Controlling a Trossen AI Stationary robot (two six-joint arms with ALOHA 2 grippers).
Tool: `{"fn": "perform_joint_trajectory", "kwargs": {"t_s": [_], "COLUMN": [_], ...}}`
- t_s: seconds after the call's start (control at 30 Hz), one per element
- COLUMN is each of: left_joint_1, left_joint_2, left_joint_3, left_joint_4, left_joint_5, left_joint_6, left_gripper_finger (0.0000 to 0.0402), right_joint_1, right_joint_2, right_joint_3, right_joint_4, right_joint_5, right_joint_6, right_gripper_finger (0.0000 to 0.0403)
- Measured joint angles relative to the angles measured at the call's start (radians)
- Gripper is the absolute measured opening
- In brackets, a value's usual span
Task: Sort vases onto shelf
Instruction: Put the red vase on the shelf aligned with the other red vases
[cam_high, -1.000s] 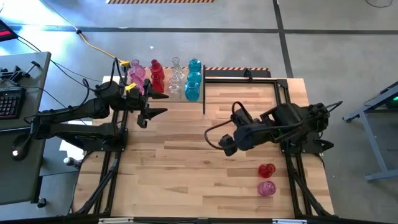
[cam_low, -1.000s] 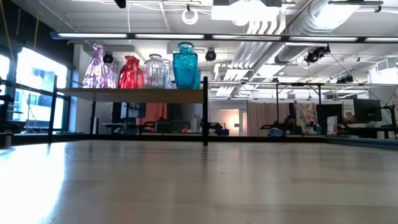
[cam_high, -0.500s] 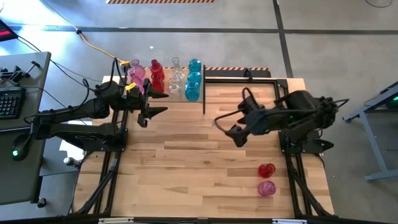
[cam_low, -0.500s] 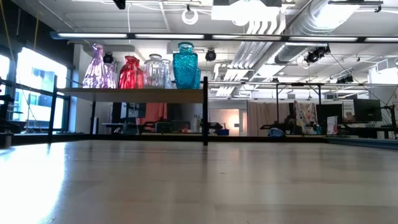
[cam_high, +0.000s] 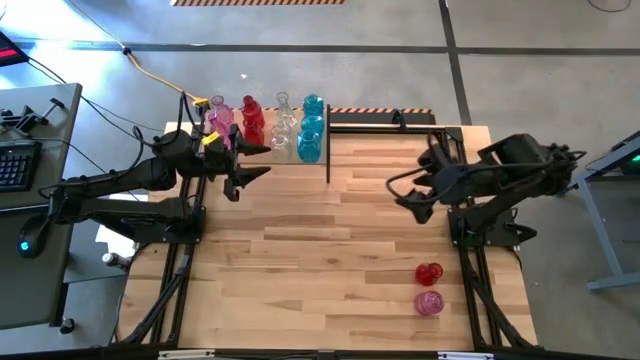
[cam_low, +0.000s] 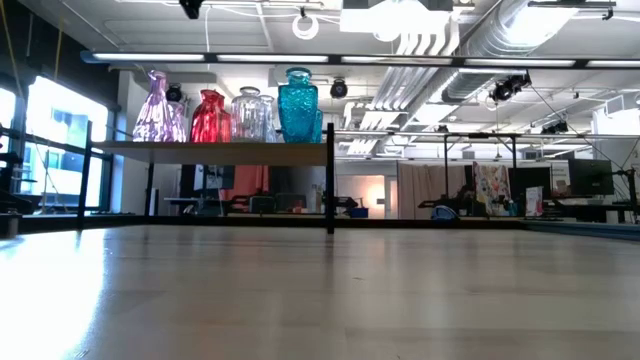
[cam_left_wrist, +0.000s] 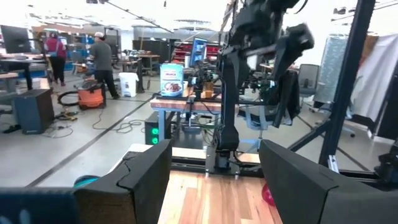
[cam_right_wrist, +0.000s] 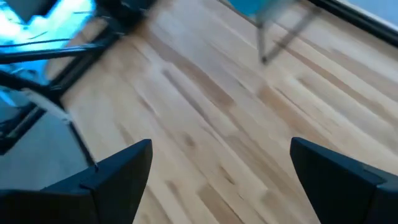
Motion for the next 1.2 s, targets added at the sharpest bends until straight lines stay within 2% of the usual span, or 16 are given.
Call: {"fn": "perform_joint_trajectory", "kwargs": {"t_s": [0.27,0.47,0.87,1.0,1.2], "left_joint_1": [0.0,0.0,0.0,0.0,-0.006], "left_joint_2": [0.0,0.0,0.058,0.079,0.081], "left_joint_3": [0.0,0.0,0.0,0.0,0.0], "left_joint_4": [0.0,0.0,0.0,0.002,0.051], "left_joint_5": [-0.063,-0.07,-0.096,-0.095,-0.094], "left_joint_6": [-0.022,-0.026,-0.027,-0.028,-0.06], "left_gripper_finger": [0.0234,0.0234,0.0234,0.0234,0.0234], "right_joint_1": [0.001,0.001,0.002,0.034,0.139], "right_joint_2": [-0.256,-0.36,-0.371,-0.371,-0.371], "right_joint_3": [-0.352,-0.539,-0.818,-0.867,-0.912], "right_joint_4": [0.002,0.003,0.107,0.13,0.146], "right_joint_5": [-0.024,-0.14,-0.414,-0.454,-0.455], "right_joint_6": [0.239,0.367,0.425,0.474,0.636], "right_gripper_finger": [0.0362,0.0362,0.0362,0.0362,0.0362]}}
